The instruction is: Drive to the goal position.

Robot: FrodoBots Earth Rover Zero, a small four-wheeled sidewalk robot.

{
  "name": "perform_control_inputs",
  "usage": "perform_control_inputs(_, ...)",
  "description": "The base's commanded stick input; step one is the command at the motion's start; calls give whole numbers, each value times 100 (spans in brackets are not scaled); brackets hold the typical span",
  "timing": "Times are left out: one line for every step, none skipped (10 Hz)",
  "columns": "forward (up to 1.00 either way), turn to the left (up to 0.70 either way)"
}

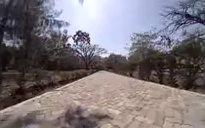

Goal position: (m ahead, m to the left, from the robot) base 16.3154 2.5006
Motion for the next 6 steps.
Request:
perform_control_inputs(100, 0)
perform_control_inputs(100, 0)
perform_control_inputs(100, 0)
perform_control_inputs(100, 0)
perform_control_inputs(100, 0)
perform_control_inputs(100, 0)
